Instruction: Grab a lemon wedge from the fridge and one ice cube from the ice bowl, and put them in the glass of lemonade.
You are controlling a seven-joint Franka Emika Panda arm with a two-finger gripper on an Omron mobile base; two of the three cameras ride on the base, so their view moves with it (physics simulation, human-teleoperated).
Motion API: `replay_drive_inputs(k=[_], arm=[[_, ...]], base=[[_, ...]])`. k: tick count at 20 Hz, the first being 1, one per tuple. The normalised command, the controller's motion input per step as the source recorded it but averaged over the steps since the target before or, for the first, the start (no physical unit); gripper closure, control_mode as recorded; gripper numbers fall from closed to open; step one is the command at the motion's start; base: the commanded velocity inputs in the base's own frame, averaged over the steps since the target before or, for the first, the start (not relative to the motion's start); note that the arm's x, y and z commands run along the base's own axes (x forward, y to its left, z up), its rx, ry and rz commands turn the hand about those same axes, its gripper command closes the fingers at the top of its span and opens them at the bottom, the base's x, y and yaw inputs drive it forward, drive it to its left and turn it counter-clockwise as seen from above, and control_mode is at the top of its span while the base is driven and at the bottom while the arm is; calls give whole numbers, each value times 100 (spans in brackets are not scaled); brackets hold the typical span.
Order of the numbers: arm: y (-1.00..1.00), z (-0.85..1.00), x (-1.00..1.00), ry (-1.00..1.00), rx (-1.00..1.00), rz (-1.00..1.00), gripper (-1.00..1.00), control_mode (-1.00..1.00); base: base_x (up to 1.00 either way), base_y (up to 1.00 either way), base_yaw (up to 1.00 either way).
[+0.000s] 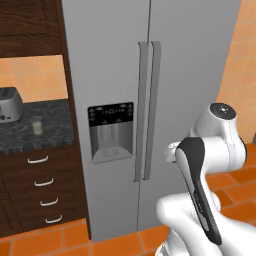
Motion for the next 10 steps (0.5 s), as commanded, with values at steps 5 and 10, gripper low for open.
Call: replay_drive_inputs(k=[5,10], arm=[[0,0,0,0,0,0,-100,100],[0,0,0,0,0,0,-100,100]], base=[[-30,-7,0],[-33,-17,0]])
